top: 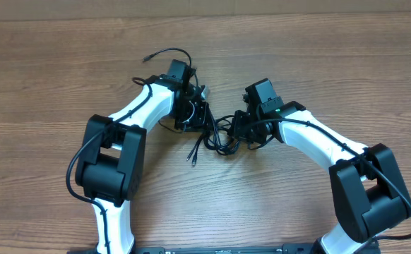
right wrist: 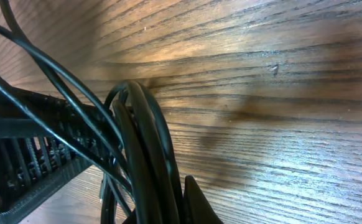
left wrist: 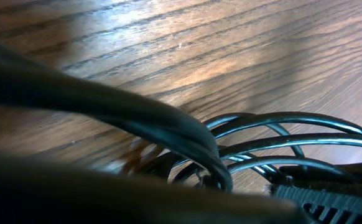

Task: Untangle cables

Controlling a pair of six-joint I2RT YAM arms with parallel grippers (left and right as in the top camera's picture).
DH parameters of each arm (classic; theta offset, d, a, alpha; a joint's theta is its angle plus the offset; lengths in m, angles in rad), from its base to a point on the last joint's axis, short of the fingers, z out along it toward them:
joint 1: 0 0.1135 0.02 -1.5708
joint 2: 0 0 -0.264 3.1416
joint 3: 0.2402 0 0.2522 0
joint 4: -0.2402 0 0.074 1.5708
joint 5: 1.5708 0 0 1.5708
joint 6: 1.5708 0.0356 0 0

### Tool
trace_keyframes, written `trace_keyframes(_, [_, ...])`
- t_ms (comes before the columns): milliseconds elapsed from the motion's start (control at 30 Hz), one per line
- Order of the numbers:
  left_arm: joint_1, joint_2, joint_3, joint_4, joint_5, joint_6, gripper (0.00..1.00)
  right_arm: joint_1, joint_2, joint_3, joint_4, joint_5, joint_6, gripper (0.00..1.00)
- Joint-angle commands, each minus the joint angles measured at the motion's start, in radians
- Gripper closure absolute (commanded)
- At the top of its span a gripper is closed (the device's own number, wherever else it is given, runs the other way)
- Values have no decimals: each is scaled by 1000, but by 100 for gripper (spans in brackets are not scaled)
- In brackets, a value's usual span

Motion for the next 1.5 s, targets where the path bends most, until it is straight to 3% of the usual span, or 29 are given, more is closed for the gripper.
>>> trace_keyframes(0, [-18,13,-4,4,-34,-20,80,6,-3,-6,8,-9,2,93])
trace_keyframes(33, [-18,13,-4,4,-39,-26,80,6,-3,-6,8,-9,2,93])
trace_keyframes(133, [-18,13,-4,4,-45,-31,96,6,-3,-6,8,-9,2,93])
trace_keyframes(233, [-5,13,-4,4,7,-29,96,6,-3,-6,8,-8,2,93])
trace_keyframes(433, [99,13,-4,-26,396,237,96,6,-3,-6,3,0,-5,93])
trace_keyframes(567, [167,13,-4,-66,497,319,96,6,-3,-6,-34,47,-6,93])
trace_keyframes(1033, [308,13,-4,-88,491,337,96,6,-3,-6,-142,59,-6,83])
trace_keyframes(1300, [305,13,-4,-90,184,193,95,6,-3,-6,-93,40,-1,83])
trace_keyframes(1333, [302,13,-4,-91,147,179,87,6,-3,-6,-85,39,-1,83])
trace_keyframes(1367, [297,13,-4,-92,120,164,70,6,-3,-6,-78,33,-2,83])
trace_keyframes(1400, [291,13,-4,-91,103,158,38,6,-3,-6,-72,19,-1,83])
trace_keyframes(1467, [281,13,-4,-90,96,156,20,6,-3,-6,-68,13,-2,82])
